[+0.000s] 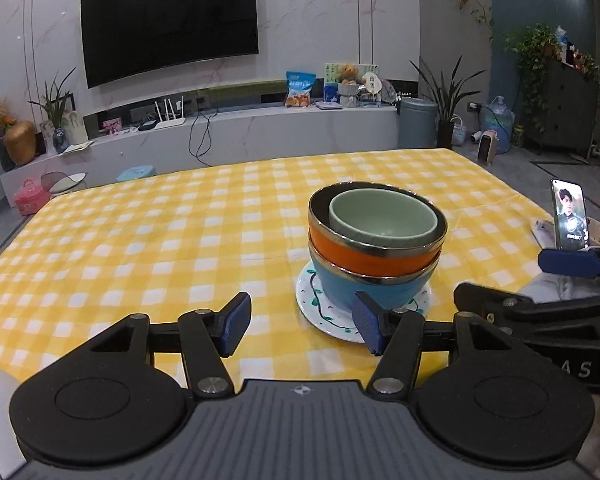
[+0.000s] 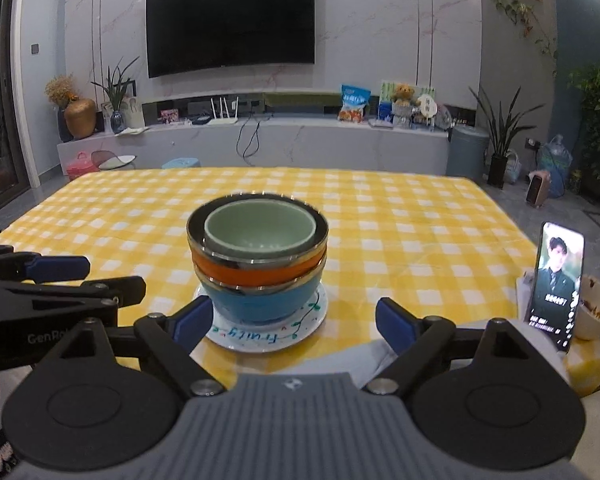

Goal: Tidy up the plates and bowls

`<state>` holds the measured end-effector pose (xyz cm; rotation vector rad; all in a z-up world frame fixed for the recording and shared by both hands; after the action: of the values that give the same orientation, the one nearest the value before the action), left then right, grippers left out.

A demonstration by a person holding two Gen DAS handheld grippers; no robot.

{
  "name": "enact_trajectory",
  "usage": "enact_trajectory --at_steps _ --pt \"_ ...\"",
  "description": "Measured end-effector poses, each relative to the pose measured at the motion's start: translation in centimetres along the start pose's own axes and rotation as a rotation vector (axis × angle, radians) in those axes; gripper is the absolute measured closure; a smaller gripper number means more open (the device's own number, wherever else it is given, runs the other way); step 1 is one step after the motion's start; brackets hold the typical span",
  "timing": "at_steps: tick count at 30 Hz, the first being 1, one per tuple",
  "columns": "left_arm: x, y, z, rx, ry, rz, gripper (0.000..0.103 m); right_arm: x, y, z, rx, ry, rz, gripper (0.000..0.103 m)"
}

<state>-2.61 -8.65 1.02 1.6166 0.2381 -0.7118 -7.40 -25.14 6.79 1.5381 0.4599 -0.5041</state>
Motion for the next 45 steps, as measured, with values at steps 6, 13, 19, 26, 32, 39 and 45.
enact_trajectory --at_steps 6,13,19,26,32,39,45 --pt "0.6 -0.8 -0.7 -0.015 0.012 -0.021 0.03 0.9 -0.2 0.5 0.038 0.026 -0.021 0.014" --pt "0.8 -1.1 -1.4 -0.03 0.043 -0.044 0.027 1.6 -0.7 -0.3 0.004 -0.003 -0.037 0.011" --pt "0.8 -1.0 -1.9 -0.039 0.05 -0.052 0.026 1.6 -0.9 -0.1 0.02 -0.002 -0.031 0.011" --pt "0.6 -1.3 -2.2 -0.04 0.053 -0.06 0.026 1.7 -0.9 -0.3 0.009 -0.014 -0.035 0.011" --pt "0.4 -1.3 -2.4 -0.049 0.054 -0.06 0.026 1.7 -0.9 -0.4 0.001 -0.021 -0.038 0.011" --pt "0.4 -1.3 -2.4 -0.05 0.054 -0.06 0.026 1.8 -1.0 -0.4 -0.001 -0.024 -0.039 0.011" --pt "0.4 -1.3 -2.5 -0.05 0.055 -0.06 0.026 1.8 -1.0 -0.4 -0.001 -0.023 -0.039 0.011"
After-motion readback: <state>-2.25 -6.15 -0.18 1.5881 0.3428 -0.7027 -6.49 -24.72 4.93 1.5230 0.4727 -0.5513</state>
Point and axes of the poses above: each gripper's, at about its wrist camera, not at the fingertips, and x roughly the way its jaws point, z to its right, y to its top, the point moved 1 cm from there along x, roughly the way its jaws point, and after that the axes turned 3 degrees about -y, right-handed, at the moved point
